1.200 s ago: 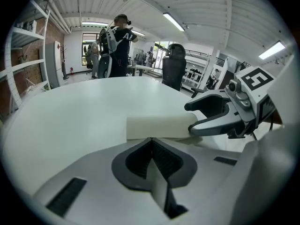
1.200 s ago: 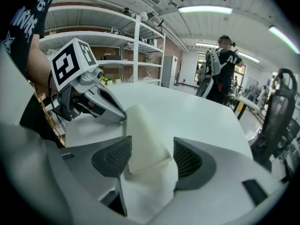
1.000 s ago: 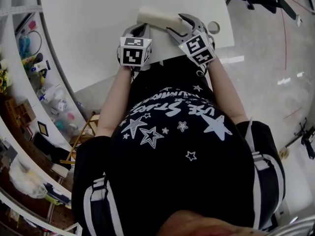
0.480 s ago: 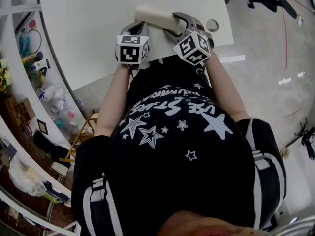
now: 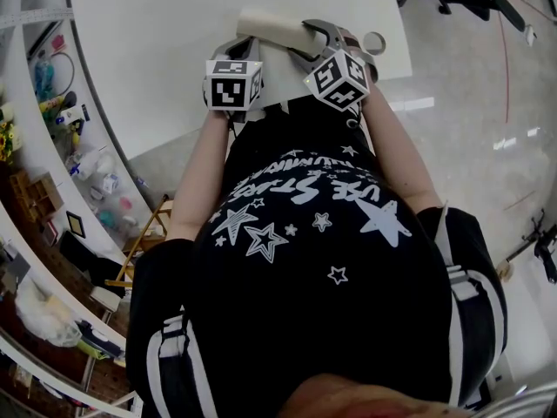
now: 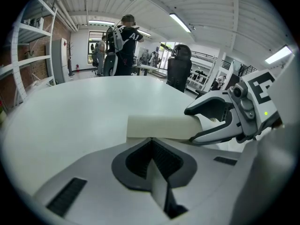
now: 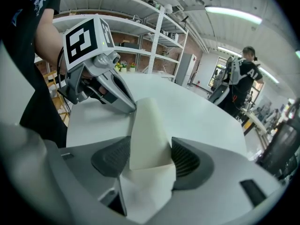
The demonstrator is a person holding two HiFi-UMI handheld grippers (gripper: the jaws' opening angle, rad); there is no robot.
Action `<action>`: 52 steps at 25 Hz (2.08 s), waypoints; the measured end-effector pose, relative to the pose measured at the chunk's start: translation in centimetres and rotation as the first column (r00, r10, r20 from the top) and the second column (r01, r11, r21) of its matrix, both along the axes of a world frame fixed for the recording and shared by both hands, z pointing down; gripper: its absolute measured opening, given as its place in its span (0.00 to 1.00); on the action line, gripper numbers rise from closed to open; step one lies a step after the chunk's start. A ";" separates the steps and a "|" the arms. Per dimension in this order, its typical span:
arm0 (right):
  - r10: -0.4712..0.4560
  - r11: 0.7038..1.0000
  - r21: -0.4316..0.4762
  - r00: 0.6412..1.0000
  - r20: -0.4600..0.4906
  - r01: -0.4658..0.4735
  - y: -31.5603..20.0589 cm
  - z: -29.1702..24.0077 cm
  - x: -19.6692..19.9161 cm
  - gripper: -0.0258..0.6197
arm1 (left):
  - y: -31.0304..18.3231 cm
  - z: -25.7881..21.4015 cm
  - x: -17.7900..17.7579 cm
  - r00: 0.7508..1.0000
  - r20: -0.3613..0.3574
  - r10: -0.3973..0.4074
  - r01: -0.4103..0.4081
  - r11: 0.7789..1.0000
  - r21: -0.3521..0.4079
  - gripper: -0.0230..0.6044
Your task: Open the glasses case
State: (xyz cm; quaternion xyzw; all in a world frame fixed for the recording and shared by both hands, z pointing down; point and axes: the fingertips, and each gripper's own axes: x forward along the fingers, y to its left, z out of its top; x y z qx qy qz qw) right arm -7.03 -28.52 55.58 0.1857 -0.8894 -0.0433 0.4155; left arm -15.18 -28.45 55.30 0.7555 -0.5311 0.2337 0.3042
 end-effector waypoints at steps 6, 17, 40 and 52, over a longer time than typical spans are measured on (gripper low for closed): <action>-0.014 0.999 -0.047 1.000 -0.008 0.013 -0.1 0.1 0.0 0.47 | -0.1 0.2 0.1 1.000 0.007 0.005 -0.005 1.000 0.004 0.06; -0.025 0.994 -0.107 1.000 -0.014 0.024 -0.2 0.0 0.1 0.47 | 0.0 0.1 0.0 1.000 -0.003 0.012 -0.012 1.000 0.009 0.06; 0.125 0.989 -0.107 0.977 0.176 -0.107 -3.7 -4.3 1.2 0.46 | 0.3 0.3 0.0 1.000 -0.018 0.021 -0.021 1.000 -0.003 0.06; 0.225 0.967 -0.170 0.950 0.217 -0.190 -6.3 -4.7 2.0 0.27 | 0.1 0.4 0.2 0.999 -0.016 0.040 -0.040 0.999 -0.005 0.06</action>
